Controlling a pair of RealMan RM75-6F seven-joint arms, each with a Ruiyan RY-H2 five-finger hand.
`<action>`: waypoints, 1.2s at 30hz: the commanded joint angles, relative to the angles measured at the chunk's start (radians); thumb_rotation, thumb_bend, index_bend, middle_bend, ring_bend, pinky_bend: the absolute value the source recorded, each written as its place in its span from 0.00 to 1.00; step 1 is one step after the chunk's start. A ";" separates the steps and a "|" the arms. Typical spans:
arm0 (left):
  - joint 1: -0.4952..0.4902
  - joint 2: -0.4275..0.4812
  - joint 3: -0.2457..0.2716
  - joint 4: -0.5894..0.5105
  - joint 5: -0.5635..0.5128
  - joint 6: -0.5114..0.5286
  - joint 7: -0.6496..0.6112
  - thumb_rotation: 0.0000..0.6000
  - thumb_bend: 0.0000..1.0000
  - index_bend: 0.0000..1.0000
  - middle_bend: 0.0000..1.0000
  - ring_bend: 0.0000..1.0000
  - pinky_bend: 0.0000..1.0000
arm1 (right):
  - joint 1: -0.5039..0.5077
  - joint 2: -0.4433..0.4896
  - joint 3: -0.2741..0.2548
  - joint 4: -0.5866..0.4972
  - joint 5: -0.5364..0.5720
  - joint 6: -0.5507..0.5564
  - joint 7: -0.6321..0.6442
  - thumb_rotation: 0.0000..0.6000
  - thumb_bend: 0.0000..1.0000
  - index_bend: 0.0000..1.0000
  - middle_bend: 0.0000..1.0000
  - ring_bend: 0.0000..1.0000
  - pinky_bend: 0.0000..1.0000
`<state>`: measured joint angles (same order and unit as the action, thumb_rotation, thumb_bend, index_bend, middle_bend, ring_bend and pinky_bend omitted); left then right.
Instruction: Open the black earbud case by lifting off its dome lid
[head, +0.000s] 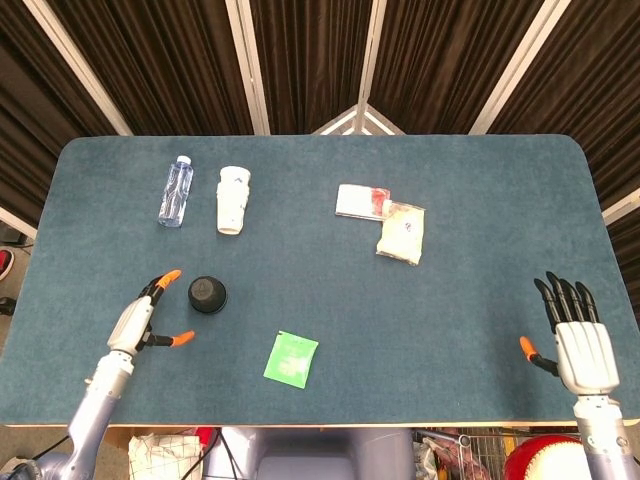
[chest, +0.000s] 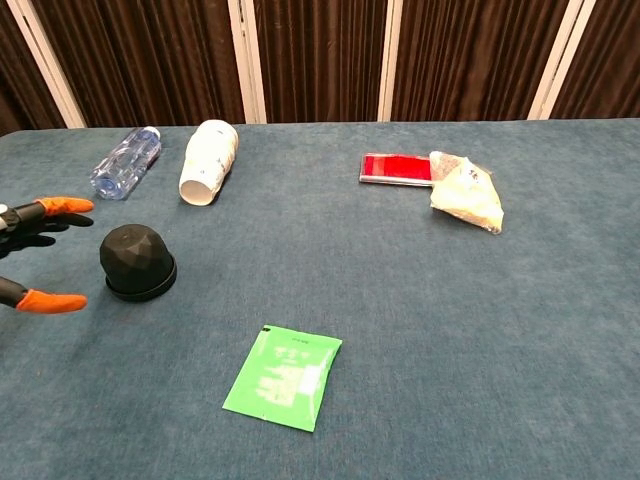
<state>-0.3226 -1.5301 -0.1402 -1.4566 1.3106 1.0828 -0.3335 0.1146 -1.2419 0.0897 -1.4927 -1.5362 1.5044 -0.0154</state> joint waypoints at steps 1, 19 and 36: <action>-0.010 -0.025 -0.005 0.031 -0.004 -0.007 -0.015 1.00 0.03 0.10 0.08 0.00 0.00 | 0.006 -0.002 0.003 -0.002 0.005 -0.009 -0.005 1.00 0.29 0.07 0.02 0.07 0.01; -0.075 -0.131 -0.038 0.163 -0.054 -0.062 -0.005 1.00 0.14 0.10 0.13 0.00 0.00 | -0.007 -0.005 -0.018 -0.005 -0.004 0.005 -0.014 1.00 0.29 0.07 0.02 0.07 0.01; -0.095 -0.176 -0.042 0.207 -0.078 -0.060 0.052 1.00 0.21 0.10 0.15 0.00 0.00 | -0.006 -0.001 -0.020 -0.018 -0.004 0.001 -0.018 1.00 0.29 0.07 0.02 0.07 0.01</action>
<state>-0.4154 -1.7057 -0.1813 -1.2520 1.2323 1.0218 -0.2869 0.1078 -1.2432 0.0718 -1.5084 -1.5371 1.5054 -0.0312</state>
